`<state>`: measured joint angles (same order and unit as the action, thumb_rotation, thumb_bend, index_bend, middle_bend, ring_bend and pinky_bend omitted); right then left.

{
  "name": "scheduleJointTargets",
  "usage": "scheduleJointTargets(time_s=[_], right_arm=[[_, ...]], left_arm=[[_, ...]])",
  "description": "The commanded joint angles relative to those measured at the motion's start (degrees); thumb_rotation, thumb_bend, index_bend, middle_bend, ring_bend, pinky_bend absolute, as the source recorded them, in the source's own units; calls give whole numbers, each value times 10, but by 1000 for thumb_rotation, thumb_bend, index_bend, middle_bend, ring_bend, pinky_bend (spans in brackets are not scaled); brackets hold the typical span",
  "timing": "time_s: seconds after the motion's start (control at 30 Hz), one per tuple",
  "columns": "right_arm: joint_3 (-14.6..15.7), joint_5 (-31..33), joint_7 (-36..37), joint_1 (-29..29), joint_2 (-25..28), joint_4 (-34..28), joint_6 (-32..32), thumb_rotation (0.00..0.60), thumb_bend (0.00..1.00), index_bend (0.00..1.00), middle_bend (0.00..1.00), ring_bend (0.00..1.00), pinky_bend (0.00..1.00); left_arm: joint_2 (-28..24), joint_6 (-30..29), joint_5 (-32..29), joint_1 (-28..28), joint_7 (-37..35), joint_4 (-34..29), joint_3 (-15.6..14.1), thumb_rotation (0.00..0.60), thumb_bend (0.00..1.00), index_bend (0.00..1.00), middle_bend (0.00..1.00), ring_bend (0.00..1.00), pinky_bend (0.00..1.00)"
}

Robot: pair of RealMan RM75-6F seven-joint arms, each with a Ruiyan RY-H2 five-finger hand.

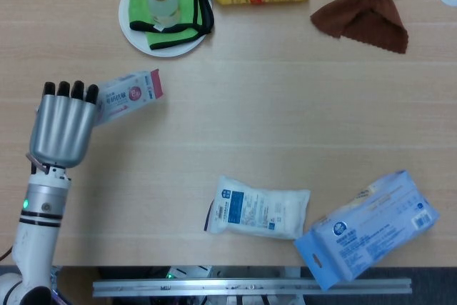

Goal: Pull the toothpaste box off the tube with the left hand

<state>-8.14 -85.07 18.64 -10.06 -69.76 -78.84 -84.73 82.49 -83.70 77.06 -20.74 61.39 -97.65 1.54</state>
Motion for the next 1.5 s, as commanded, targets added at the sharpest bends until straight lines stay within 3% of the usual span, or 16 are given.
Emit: scheduleJointTargets(time_s=[0.03,0.47,0.87,0.93,1.1,1.2,1.37,1.5], right_arm=[[0,0,-1,0,0,-1,0,600,78,393,341,263,341],[1,1,-4,0,0,-2,1,600,79,393,340,263,341],[1,1,-2,1,-1,-1,2,600,78,393,341,263,341],[1,1,-3,1,-2,-1,1,600,78,393,340,263,341],[1,1,-4,2,-1,-5,0,600,78,393,340,263,341],[1,1,-6,2,0,-7,0,600,78,393,340,263,341],[1,0,-13,1,2,-13,0,600,78,393,340,263,341],[1,-1,-16,1,3,-17,0,600,78,393,340,263,341]], left_arm=[[-25,7,17,-9,16,-9,-8,600,58,418,513,463,506],[-118,103,1,-34,-4,-69,-28,600,58,391,493,438,502],[-123,72,25,-22,-33,-65,-17,600,58,397,500,440,505],[-121,68,22,-18,-53,-67,-15,600,59,397,500,440,506],[-114,79,-12,-3,-202,-82,1,600,58,366,484,430,502],[-115,91,-22,2,-279,-79,6,600,58,301,376,344,439],[-116,111,-27,5,-364,-66,9,600,58,160,101,112,243],[-114,112,-22,8,-401,-53,11,600,52,96,4,9,147]])
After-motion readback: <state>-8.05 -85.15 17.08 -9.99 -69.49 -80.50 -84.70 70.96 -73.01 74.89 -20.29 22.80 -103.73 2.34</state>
